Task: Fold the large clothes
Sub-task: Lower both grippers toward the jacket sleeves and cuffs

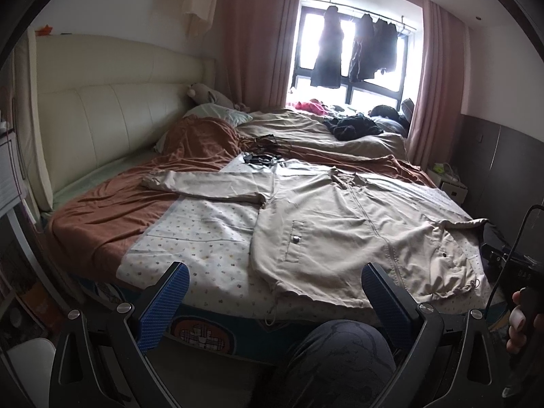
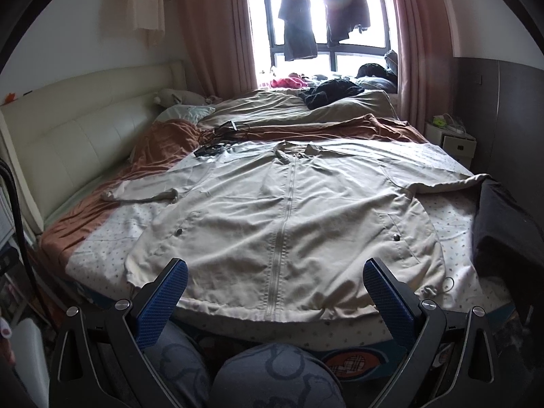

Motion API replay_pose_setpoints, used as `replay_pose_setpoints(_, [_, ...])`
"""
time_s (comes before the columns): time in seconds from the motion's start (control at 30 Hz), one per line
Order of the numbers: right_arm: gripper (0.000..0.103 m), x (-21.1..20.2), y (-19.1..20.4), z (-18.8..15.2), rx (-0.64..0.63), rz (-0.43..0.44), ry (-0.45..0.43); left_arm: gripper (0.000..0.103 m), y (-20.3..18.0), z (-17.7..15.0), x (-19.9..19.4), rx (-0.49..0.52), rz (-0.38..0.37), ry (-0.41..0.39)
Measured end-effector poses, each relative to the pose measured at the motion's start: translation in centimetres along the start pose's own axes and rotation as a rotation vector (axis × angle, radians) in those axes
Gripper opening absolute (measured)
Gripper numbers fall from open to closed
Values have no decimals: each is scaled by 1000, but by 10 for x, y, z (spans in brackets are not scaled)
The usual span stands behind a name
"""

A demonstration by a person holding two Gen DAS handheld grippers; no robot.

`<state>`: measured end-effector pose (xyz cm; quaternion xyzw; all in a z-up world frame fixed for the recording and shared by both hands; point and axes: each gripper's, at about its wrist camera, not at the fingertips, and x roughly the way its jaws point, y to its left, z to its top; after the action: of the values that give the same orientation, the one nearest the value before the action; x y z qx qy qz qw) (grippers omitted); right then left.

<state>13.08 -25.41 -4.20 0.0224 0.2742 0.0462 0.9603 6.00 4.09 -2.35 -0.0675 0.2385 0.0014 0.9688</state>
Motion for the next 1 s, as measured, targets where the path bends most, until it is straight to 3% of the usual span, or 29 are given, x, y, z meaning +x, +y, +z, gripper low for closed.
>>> replay_pose_setpoints(0.47, [103,103,35,55,-28,105,35,102,33,39,92,-62,59,83])
replay_pose_setpoints(1.0, [103,230,77,109,54,171,126,102,86,93,190,-187,88,124])
